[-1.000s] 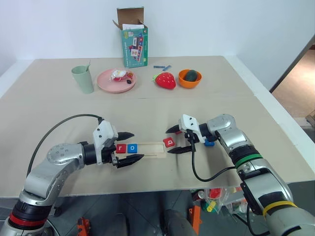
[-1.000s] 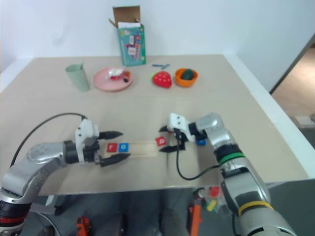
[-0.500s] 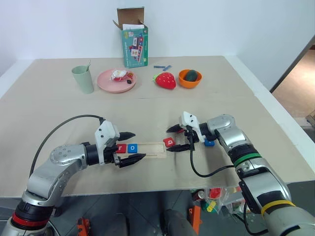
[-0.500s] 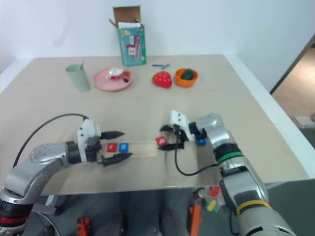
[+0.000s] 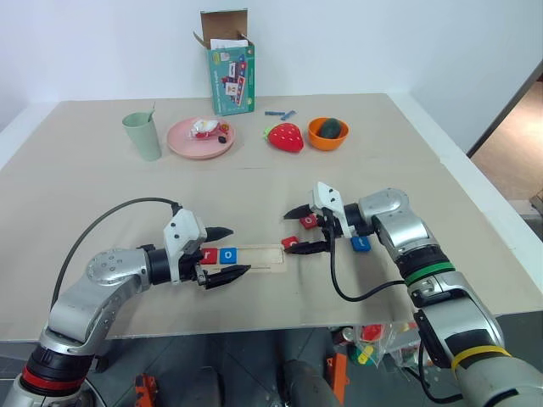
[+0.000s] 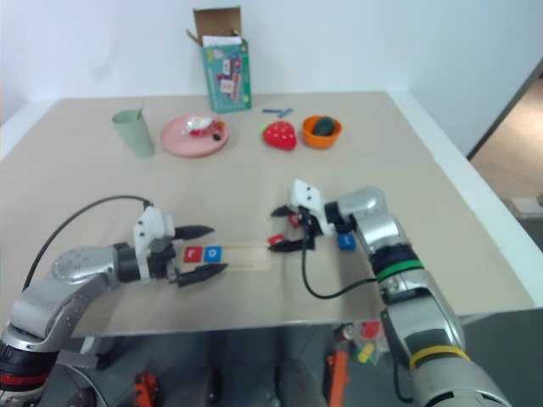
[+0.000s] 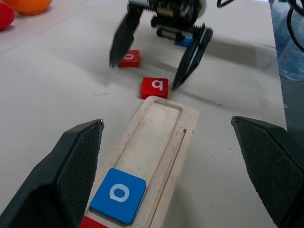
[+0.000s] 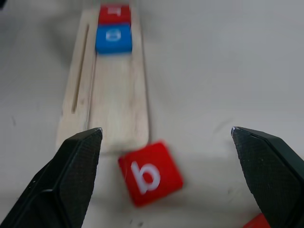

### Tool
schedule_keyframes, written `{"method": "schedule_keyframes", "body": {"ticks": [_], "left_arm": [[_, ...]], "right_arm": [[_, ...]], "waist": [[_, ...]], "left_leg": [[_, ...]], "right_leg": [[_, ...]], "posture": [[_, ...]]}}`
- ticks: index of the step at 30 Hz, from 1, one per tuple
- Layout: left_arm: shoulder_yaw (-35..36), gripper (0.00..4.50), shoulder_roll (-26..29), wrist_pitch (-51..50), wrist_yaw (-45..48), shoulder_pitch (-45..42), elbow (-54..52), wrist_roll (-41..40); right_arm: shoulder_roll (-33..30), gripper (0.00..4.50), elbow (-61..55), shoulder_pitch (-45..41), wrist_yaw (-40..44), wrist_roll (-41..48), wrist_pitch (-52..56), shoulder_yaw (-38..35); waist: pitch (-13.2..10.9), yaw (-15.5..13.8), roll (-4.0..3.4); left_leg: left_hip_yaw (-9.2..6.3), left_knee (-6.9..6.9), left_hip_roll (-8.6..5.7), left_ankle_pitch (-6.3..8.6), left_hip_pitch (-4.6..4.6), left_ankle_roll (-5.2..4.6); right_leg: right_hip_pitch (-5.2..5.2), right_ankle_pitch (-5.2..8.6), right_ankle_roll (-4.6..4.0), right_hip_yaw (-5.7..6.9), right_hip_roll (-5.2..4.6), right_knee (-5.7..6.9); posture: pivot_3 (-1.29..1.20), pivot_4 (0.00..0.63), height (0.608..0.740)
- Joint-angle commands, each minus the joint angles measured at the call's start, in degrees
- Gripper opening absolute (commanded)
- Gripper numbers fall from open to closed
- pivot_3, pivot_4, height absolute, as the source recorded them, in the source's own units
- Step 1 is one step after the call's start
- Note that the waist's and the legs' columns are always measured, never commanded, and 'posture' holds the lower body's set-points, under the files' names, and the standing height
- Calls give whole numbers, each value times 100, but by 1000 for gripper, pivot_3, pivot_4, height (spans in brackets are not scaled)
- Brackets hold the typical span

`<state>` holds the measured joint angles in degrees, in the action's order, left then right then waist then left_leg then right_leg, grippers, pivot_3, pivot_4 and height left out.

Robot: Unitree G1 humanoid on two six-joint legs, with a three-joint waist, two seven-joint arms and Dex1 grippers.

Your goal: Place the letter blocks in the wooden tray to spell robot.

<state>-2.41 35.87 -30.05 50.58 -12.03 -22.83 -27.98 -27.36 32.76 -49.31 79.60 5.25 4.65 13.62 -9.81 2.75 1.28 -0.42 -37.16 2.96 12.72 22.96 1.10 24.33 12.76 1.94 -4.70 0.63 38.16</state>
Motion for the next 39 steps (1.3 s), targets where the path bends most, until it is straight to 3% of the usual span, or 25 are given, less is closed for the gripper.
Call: {"method": "schedule_keyframes", "body": {"ticks": [1, 12, 20, 30, 39], "left_arm": [[18, 4488, 37, 125, 62, -35, -23, 19], [160, 4488, -270, 585, -300, -24, 207, 272], [170, 4488, -283, 871, -308, 54, 362, 444], [124, 4488, -187, 743, 132, 99, 373, 161], [48, 4488, -150, 896, 242, 148, 432, 337]], "right_arm": [[-127, 4250, -684, 37, -98, 293, 376, -291], [-133, 4250, -3168, 1353, -2439, -159, 1658, -546], [238, 4250, -4657, 1988, -4027, -477, 3014, -535], [722, 4250, -5250, 2236, -5195, -1058, 3880, 58], [886, 4250, -5458, 2349, -5514, -1185, 4219, 270]], "waist": [[-1, 0, -1], [-2, -5, 1], [-3, 2, 3], [-3, 0, 5], [-2, 0, 5]], "left_leg": [[0, 0, 0, 0, 0, 0], [0, 14, -1, 0, 3, 1], [1, 26, -1, -2, 2, 4], [1, 40, -2, -6, 3, 10], [1, 50, -2, -9, 28, 15]], "right_leg": [[0, 0, 0, 0, 0, 0], [8, 5, 1, 0, -1, -1], [16, 6, -1, -3, 0, -1], [23, 14, -10, -3, -1, -3], [56, 13, -9, -3, 0, -2]], "posture": [[0, 150, 740], [0, 150, 740], [0, 150, 740], [0, 150, 740], [0, 150, 740]]}}
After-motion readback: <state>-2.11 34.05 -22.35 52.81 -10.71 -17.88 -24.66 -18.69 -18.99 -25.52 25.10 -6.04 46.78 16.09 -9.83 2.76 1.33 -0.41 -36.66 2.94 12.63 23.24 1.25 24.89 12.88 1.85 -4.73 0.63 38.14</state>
